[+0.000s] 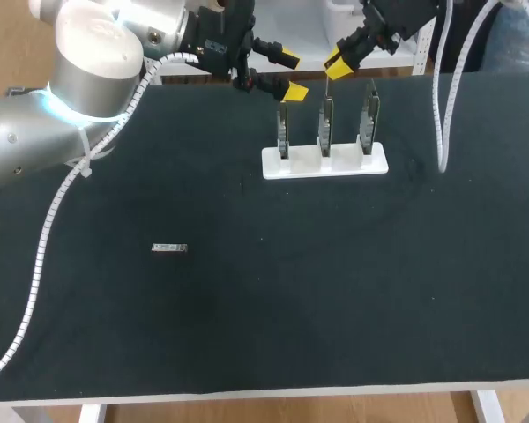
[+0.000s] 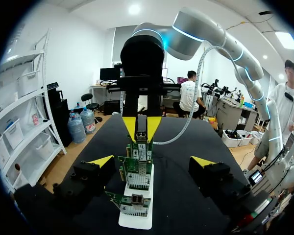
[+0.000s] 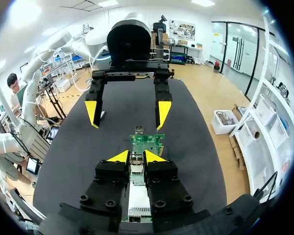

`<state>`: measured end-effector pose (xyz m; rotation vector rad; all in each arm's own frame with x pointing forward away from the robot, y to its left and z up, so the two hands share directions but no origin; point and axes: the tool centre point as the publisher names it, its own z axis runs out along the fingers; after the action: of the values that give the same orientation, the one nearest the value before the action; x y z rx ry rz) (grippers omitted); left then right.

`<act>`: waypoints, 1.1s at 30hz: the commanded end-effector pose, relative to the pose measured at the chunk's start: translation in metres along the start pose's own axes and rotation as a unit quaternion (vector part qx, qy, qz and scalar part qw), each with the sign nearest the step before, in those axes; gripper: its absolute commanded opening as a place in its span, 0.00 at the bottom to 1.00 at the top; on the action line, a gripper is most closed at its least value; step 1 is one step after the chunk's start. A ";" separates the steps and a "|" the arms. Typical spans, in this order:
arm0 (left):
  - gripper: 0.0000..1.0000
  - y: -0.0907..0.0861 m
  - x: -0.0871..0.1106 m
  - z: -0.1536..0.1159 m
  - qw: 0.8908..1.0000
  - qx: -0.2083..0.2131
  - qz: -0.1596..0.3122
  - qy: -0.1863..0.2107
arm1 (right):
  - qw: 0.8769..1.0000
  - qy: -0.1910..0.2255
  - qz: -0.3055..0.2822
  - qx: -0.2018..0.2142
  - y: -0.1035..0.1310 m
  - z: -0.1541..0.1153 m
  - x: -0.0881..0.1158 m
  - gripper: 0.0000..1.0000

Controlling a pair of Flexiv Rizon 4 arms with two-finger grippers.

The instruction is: Pick up the optical module with the left hand, and insert it into the network port with the right hand.

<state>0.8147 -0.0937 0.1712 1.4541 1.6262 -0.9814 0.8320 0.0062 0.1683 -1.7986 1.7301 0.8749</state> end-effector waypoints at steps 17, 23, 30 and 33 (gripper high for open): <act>1.00 0.001 -0.001 0.000 1.000 0.001 -0.001 0.003 | 0.943 0.001 0.004 -0.333 -0.010 -0.004 0.001 0.00; 1.00 0.001 -0.001 0.000 1.000 0.001 -0.001 0.003 | 0.944 0.007 0.003 -0.331 -0.009 -0.003 0.001 0.00; 1.00 0.001 -0.001 0.000 1.000 0.001 -0.001 0.003 | 0.946 0.001 0.007 -0.325 -0.008 -0.003 0.001 0.00; 1.00 0.001 -0.001 0.000 1.000 0.001 -0.001 0.003 | 0.947 -0.002 0.007 -0.322 -0.007 -0.003 0.001 0.00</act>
<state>0.8147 -0.0938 0.1712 1.4541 1.6262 -0.9814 0.8321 0.0047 0.1689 -1.7899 1.7451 0.8781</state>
